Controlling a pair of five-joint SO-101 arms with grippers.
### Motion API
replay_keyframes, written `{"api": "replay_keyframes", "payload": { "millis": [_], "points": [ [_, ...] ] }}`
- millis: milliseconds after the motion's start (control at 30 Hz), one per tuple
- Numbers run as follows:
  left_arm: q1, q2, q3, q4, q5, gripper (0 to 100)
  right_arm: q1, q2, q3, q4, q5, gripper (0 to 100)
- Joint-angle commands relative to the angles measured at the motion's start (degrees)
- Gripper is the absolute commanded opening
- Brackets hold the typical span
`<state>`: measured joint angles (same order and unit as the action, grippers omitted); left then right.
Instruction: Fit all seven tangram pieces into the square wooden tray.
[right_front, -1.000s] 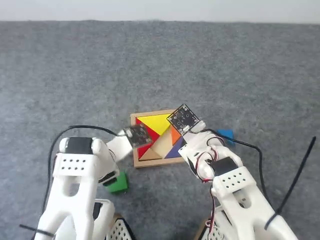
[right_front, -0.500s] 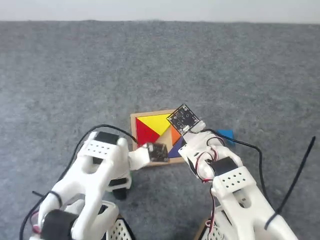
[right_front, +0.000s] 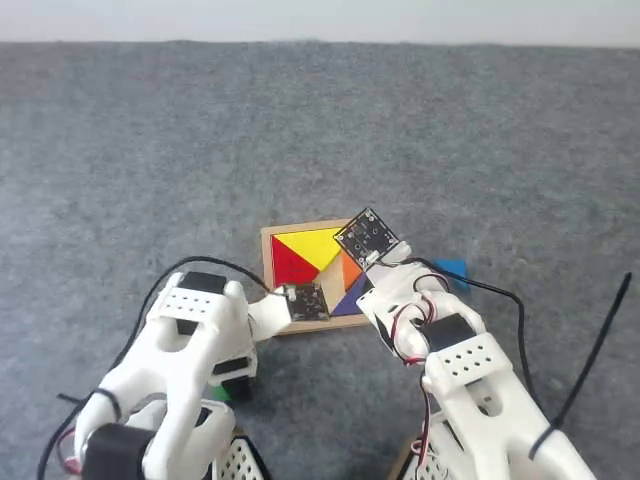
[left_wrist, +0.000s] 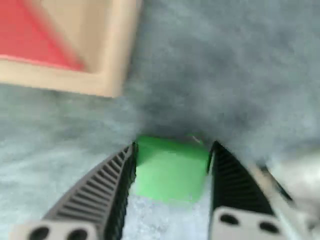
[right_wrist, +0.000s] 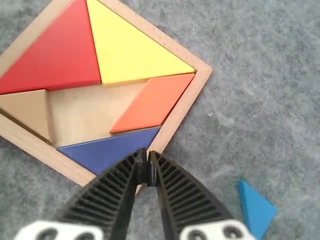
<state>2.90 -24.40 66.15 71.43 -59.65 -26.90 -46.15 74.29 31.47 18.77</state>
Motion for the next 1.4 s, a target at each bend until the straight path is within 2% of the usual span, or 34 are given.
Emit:
{"api": "replay_keyframes", "payload": {
  "millis": [0,500,800,1000,1100,1233,1367],
  "points": [
    [-1.41,-1.05,-0.57,0.09,-1.93,25,0.22,0.04,-4.48,-0.04,-0.53,0.9],
    [-2.20,-1.05,-0.92,0.00,-4.22,25,0.22,0.04,-4.48,-0.22,-0.53,0.9],
    [-14.95,-1.23,-10.15,-1.05,-3.60,25,0.22,0.04,-4.48,-0.22,-0.53,0.9],
    [-23.56,-1.67,-10.86,-10.81,-3.43,25,0.22,0.04,-4.48,-0.31,-0.53,0.9],
    [-23.82,-2.02,-11.65,-4.92,-3.78,25,0.22,0.04,-4.57,-0.31,-0.53,0.9],
    [-18.20,-7.65,-15.08,9.41,-1.41,23,0.22,0.04,-4.57,-0.31,-0.53,0.9],
    [-12.66,-18.64,-16.04,16.00,2.81,23,0.22,0.04,-4.57,-0.31,-0.53,0.9]
  ]
}}
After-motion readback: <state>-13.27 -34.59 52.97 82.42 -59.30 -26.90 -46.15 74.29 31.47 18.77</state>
